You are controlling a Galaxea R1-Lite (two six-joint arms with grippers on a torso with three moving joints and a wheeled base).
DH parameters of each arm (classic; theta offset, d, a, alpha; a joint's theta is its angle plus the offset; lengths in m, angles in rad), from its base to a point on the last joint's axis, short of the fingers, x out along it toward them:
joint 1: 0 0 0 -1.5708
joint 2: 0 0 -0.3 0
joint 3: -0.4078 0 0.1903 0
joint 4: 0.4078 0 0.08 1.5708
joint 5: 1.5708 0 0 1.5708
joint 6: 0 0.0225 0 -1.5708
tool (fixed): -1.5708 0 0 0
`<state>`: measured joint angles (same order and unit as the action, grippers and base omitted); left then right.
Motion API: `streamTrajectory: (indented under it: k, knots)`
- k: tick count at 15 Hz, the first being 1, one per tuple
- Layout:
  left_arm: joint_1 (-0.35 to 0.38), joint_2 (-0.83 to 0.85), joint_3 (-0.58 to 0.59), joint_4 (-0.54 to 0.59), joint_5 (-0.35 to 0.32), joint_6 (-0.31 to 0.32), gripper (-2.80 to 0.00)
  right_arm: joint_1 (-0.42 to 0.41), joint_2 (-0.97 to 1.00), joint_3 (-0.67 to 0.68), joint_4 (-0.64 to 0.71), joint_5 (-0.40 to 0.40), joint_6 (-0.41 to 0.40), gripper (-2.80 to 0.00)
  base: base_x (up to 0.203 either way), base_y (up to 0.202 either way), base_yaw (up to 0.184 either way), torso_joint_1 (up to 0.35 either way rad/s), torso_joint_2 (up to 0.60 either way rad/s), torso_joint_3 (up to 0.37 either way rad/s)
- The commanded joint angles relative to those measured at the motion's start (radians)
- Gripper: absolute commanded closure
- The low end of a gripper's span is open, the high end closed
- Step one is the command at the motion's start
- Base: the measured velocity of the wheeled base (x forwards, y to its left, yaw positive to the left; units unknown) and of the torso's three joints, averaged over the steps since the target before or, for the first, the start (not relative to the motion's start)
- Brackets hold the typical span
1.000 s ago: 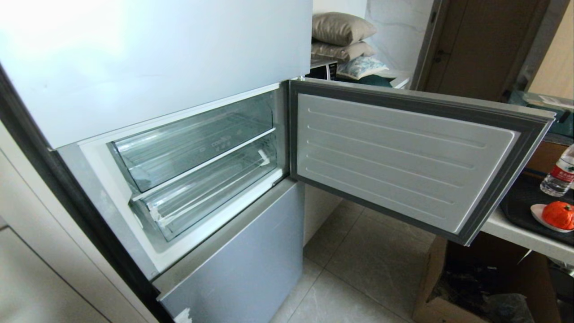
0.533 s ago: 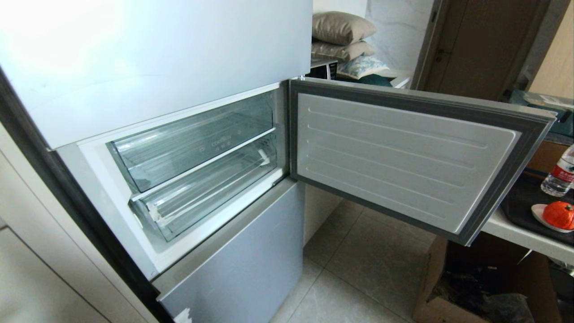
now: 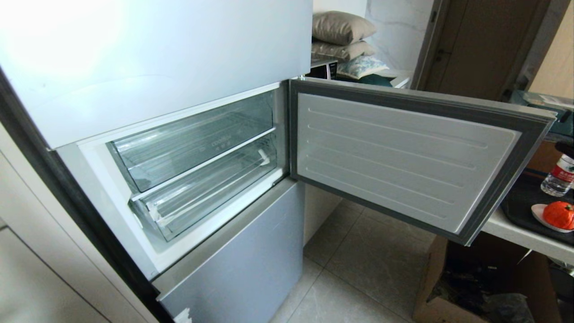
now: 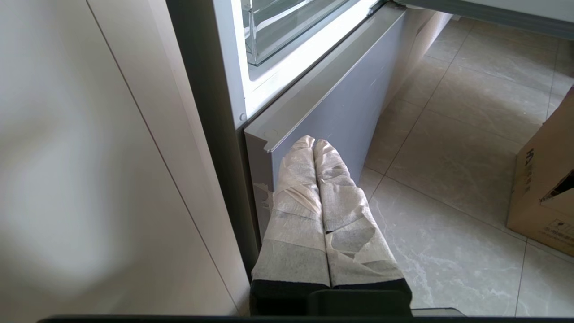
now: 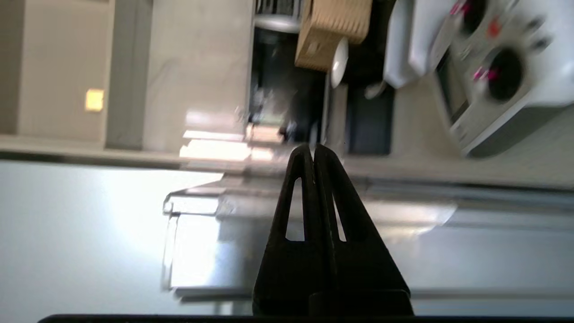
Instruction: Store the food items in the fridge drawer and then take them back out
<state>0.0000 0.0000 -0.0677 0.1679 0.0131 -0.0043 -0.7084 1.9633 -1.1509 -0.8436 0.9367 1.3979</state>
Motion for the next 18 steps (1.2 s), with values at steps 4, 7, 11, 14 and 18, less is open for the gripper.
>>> streamTrajectory:
  k: [4,7,11,14,18]
  knots:
    - [0.0,0.0,0.0,0.001,0.001,0.0,0.0,0.038,0.018,-0.016,-0.005,0.059,0.075,0.0,0.0,0.0,0.0,0.0,0.0,0.0]
    - [0.0,0.0,0.0,0.001,0.001,0.0,0.0,0.051,0.039,-0.011,-0.005,0.116,0.126,0.0,0.0,0.0,0.0,0.0,0.0,0.0]
    - [0.0,0.0,0.0,0.001,0.001,0.0,0.0,0.052,-0.059,0.084,-0.004,0.155,0.126,0.0,0.0,0.0,0.0,0.0,0.0,0.0]
    - [0.0,0.0,0.0,0.001,0.001,0.0,0.0,0.052,-0.165,0.194,-0.008,0.178,0.12,0.0,0.0,0.0,0.0,0.0,0.0,0.0]
    - [0.0,0.0,0.0,0.001,0.001,0.0,0.0,0.078,-0.363,0.38,-0.009,0.217,0.117,0.0,0.0,0.0,0.0,0.0,0.0,0.0]
